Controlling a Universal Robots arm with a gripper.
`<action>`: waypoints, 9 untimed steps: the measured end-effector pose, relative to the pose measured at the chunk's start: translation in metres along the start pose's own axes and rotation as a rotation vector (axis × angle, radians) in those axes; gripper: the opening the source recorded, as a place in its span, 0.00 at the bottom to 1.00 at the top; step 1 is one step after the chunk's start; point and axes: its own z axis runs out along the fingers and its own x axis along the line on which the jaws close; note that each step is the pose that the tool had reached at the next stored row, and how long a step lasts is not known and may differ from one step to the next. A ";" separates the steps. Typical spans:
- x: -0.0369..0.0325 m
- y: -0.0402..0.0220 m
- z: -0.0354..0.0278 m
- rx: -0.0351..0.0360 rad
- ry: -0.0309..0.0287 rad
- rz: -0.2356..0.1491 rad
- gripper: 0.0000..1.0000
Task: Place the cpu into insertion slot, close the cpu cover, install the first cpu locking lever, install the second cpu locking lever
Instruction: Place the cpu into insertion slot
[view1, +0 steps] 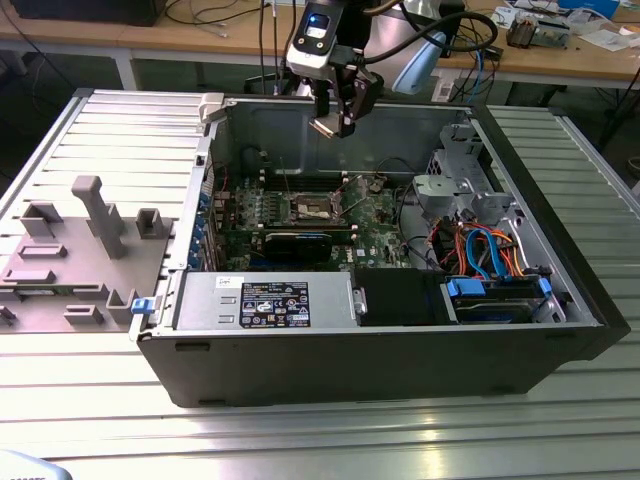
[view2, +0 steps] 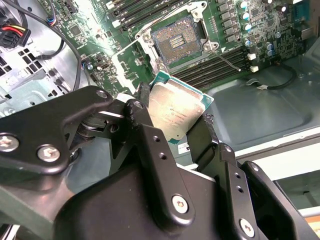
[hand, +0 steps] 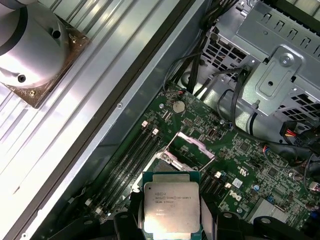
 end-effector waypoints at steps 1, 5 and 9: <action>0.0000 0.0000 0.0000 0.0000 -0.0001 0.001 0.55; 0.0000 0.0000 0.0000 -0.0001 -0.0004 0.004 0.55; 0.0000 0.0000 0.0000 -0.0002 -0.0007 0.008 0.55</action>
